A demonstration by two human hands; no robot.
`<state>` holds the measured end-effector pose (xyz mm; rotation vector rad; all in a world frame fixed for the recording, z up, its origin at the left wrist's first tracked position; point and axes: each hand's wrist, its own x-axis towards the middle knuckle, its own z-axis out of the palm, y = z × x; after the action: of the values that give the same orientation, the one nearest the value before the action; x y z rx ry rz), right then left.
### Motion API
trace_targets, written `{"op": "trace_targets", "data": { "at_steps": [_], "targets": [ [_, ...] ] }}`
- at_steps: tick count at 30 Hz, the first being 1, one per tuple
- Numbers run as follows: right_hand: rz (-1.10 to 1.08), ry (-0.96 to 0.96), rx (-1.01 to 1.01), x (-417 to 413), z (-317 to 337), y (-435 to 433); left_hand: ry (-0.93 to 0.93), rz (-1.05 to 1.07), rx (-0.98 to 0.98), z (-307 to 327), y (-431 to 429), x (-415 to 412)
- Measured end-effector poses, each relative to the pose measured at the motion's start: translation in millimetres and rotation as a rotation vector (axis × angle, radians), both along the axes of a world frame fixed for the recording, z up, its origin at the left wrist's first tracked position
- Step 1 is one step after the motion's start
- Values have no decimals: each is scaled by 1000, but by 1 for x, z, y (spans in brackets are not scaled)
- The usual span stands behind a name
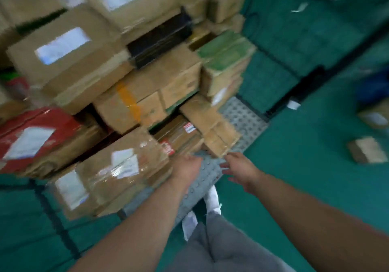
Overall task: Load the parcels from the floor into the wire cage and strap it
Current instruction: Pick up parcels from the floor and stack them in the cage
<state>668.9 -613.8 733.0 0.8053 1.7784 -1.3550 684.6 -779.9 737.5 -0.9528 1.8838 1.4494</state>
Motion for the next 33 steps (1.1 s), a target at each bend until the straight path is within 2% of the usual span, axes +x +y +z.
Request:
{"op": "trace_targets", "data": {
  "at_steps": [4, 9, 16, 18, 22, 28, 33],
  "targets": [
    [-337, 103, 55, 42, 39, 111, 100, -339, 44, 24, 110, -4],
    [-746, 196, 121, 124, 75, 240, 112, -667, 127, 54, 248, 15],
    [-1106, 248, 135, 241, 99, 395, 158, -987, 159, 91, 446, 65],
    [-1153, 255, 135, 262, 100, 446, 170, -1037, 175, 100, 508, 75],
    [-1108, 281, 164, 269, 102, 539, 227, -1032, 185, 107, 605, 79],
    [-979, 299, 145, 232, 121, 623, 207, -982, 151, 121, 668, 59],
    [-944, 303, 127, 164, 119, 676, 228, -906, 90, 121, 703, -1]
  ]
}}
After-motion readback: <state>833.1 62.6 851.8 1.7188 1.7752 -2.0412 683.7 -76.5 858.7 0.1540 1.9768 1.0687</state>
